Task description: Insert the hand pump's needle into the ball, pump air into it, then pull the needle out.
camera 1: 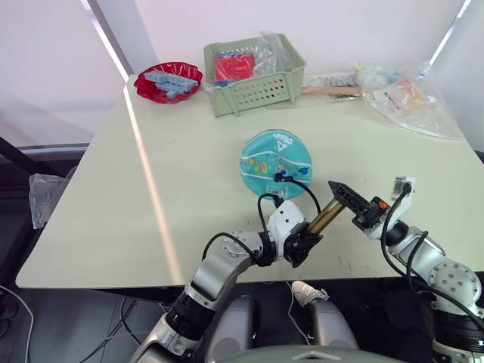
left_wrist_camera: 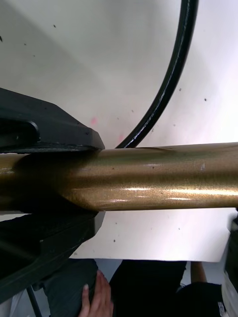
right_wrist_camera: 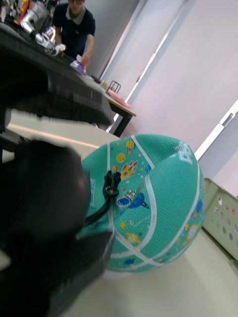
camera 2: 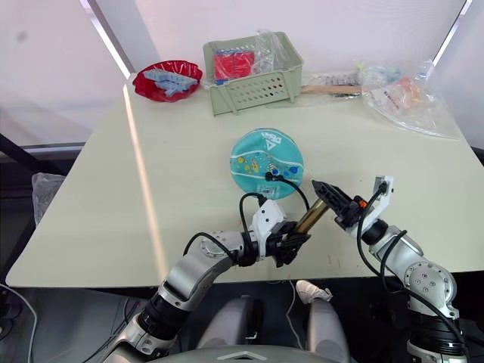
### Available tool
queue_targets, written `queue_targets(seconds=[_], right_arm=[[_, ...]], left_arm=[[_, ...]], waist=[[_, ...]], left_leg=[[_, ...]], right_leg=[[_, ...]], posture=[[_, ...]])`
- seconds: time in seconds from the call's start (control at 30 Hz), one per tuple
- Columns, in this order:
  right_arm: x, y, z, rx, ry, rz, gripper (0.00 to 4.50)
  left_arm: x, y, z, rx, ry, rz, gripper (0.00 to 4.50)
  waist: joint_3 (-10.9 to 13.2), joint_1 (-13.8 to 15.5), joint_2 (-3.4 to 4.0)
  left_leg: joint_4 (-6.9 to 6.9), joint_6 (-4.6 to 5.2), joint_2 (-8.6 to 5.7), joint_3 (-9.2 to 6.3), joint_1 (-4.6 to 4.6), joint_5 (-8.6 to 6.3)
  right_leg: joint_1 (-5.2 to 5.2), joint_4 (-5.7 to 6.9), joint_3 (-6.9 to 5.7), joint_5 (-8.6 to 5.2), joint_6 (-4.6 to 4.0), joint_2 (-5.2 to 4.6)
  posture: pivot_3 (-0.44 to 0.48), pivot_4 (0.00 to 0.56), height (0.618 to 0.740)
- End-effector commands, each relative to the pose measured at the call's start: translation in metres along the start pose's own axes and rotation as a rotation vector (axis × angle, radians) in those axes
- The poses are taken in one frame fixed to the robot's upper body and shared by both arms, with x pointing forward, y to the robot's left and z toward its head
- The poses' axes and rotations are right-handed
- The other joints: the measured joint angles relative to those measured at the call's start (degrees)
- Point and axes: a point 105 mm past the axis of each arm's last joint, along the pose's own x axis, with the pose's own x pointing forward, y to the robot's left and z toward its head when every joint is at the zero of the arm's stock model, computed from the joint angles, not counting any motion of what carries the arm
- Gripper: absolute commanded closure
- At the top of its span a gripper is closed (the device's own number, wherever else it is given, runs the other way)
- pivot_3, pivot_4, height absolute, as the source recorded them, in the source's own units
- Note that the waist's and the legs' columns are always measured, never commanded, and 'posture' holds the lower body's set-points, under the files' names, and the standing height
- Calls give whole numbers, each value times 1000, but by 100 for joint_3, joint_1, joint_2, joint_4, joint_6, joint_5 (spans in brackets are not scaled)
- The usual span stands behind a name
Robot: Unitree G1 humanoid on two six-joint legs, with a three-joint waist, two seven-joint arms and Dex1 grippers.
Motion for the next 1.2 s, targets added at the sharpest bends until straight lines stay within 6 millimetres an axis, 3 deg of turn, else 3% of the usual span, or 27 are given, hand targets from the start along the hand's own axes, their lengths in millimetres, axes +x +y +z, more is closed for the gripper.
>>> queue_targets(seconds=[0.03, 0.37, 0.43, 0.47, 0.63, 0.87, 1.2], right_arm=[[4, 20, 9, -46, -27, 91, 2654], [4, 18, 9, -61, -26, 75, 2671], [4, 18, 10, -66, -29, 74, 2671], [4, 18, 11, -70, -29, 74, 2671], [5, 21, 12, -102, -21, 88, 2671], [8, 41, 14, -237, 20, 171, 2671], [18, 64, 20, -472, 73, 267, 2671]], left_arm=[[0, 1, -5, -18, 14, 10, 3520], [-1, 2, -8, -23, 16, 5, 3520], [-2, 3, -8, -26, 14, 6, 2490], [-3, 4, -8, -27, 13, 7, 2262], [-7, 7, -8, -14, 12, 9, 34], [-29, -3, -12, -1, 17, -110, 34], [-62, -6, -37, 53, 147, -271, 34]], waist=[[0, -1, 0], [0, -1, 0], [0, -1, 0], [0, -1, 0], [0, -5, 1], [0, -24, 3], [1, -8, 4]], left_leg=[[0, 0, 0, 0, 0, 0], [0, 0, 0, -1, 0, 0], [0, 0, 0, -1, 0, 0], [0, 0, 0, 0, 0, 0], [0, 0, 1, -2, 0, 0], [-1, 0, 1, -1, -16, 0], [2, 0, 1, -3, -23, 0]], right_leg=[[0, 0, 0, 0, 0, 0], [0, 0, 0, 0, 0, 0], [0, 0, 0, 0, 0, 0], [0, 0, 0, 0, 0, 0], [-2, 1, -1, 0, 1, 2], [-22, 3, 0, 2, 3, 2], [-26, 3, -3, 0, -2, 2]], posture=[[0, 150, 737], [0, 150, 737], [0, 150, 737], [0, 150, 737], [0, 150, 737], [0, 150, 737], [0, 150, 737]])
